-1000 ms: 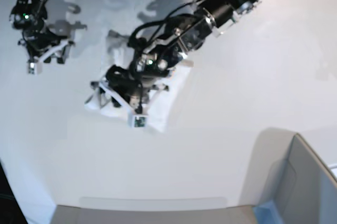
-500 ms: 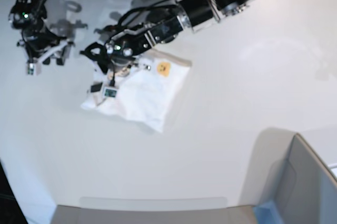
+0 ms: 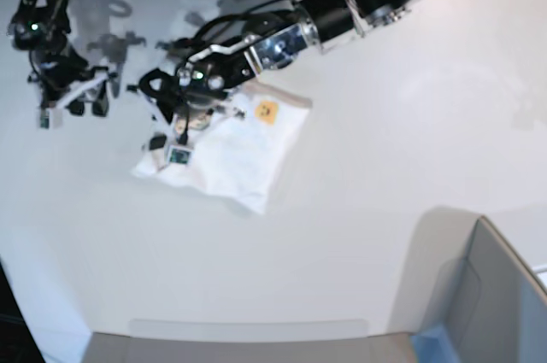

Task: Layout the t-shirt on the table in an organized manner, then fold the t-shirt properly
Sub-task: 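Move both grippers to opposite sides of the white shirt bundle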

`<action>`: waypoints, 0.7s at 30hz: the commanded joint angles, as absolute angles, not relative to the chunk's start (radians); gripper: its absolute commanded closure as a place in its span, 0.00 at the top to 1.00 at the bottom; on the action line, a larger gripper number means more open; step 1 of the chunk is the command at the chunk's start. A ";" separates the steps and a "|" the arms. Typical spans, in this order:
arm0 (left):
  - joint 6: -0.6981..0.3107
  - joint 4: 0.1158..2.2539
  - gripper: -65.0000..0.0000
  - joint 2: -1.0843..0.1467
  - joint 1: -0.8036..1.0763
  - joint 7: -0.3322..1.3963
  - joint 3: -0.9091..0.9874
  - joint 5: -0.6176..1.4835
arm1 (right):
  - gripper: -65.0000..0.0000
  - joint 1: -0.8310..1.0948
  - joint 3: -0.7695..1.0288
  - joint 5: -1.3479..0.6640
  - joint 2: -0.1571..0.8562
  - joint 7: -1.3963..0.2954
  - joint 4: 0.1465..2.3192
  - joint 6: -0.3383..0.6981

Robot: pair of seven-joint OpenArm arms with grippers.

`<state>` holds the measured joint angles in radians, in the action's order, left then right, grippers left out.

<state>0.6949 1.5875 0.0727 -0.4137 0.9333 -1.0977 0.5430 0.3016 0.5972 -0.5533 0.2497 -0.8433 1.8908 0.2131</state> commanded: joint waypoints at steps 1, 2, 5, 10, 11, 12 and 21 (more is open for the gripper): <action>0.698 1.649 0.15 0.074 -0.438 0.908 -1.061 0.526 | 0.41 0.291 0.605 -0.593 0.269 -0.812 1.948 0.220; 0.698 1.684 0.15 0.071 -0.438 0.908 -1.036 0.524 | 0.38 0.291 0.605 -0.615 0.269 -0.812 1.975 0.220; 0.698 1.738 0.15 0.033 -0.430 0.918 -0.947 0.524 | 0.19 0.255 0.598 -0.661 0.269 -0.814 2.040 0.220; 0.698 1.732 0.15 -0.059 -0.426 0.920 -0.866 0.529 | 0.00 0.182 0.547 -0.677 0.260 -0.822 2.037 0.225; 0.698 1.716 0.15 -0.079 -0.426 0.920 -0.865 0.529 | 0.00 0.174 0.504 -0.680 0.260 -0.822 2.034 0.225; 0.698 1.699 0.15 -0.096 -0.427 0.920 -0.865 0.529 | 0.00 0.171 0.458 -0.674 0.260 -0.822 2.032 0.225; 0.698 1.543 0.15 -0.122 -0.437 0.906 -0.866 0.526 | 0.00 0.116 0.288 -0.657 0.173 -0.814 1.799 0.219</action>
